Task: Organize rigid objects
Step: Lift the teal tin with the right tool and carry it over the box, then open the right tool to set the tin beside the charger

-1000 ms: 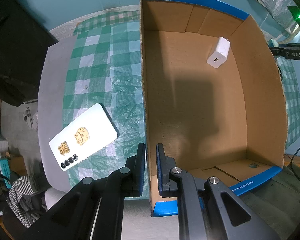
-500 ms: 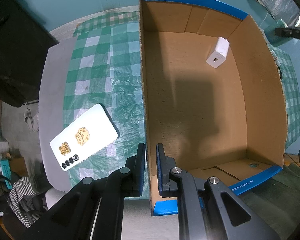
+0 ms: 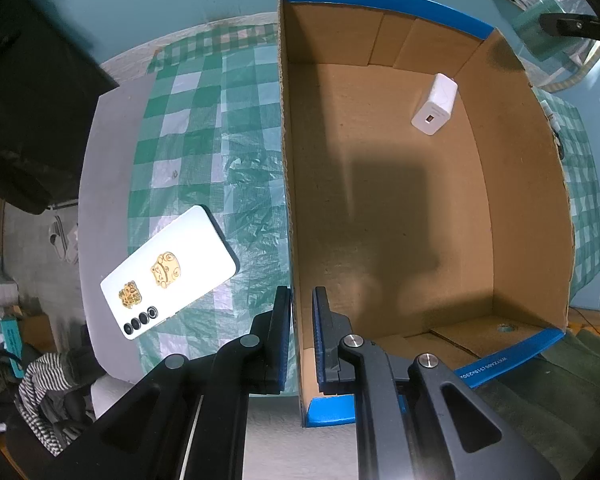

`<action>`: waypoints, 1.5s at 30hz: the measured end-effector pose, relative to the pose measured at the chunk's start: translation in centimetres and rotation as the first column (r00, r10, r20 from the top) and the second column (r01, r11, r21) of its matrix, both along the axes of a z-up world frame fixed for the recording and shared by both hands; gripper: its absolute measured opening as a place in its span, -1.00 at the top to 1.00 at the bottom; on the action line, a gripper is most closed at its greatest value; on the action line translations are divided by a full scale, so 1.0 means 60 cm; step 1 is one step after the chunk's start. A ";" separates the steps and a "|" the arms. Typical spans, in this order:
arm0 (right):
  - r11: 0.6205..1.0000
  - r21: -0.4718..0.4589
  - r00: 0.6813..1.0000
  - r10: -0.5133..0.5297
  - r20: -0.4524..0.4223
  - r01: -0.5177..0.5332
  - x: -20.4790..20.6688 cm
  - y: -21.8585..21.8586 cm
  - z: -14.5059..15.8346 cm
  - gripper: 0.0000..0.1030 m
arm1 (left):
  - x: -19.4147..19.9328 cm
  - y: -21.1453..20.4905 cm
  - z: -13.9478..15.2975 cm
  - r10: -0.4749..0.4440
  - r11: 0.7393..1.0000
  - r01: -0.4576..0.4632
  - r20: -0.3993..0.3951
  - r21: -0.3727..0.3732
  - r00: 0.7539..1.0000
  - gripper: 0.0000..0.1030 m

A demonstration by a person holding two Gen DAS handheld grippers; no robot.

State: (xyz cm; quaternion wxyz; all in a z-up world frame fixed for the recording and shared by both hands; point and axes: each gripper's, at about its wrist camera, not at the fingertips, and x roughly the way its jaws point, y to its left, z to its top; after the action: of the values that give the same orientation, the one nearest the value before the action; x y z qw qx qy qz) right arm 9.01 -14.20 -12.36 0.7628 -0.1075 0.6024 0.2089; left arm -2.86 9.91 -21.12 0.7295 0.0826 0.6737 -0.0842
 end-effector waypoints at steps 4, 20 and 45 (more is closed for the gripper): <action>0.999 0.010 0.999 0.035 -0.011 -0.035 -0.003 0.023 -0.012 0.14 | 0.000 -0.001 0.000 -0.002 1.000 0.002 0.000 0.001 1.000 0.80; 0.996 -0.018 0.992 0.085 -0.094 -0.087 -0.021 0.057 -0.099 0.14 | -0.005 0.000 0.002 0.001 1.000 -0.001 0.001 -0.005 1.000 0.80; 0.997 -0.022 0.991 0.074 -0.110 -0.076 -0.023 0.062 -0.133 0.14 | -0.003 -0.001 0.002 -0.010 1.000 0.010 -0.005 -0.005 1.000 0.80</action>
State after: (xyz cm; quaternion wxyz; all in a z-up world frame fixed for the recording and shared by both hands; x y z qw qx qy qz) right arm 7.62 -10.47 -20.33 0.7190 -0.1286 0.6413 0.2350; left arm -3.05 9.87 -20.98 0.7277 0.0841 0.6748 -0.0897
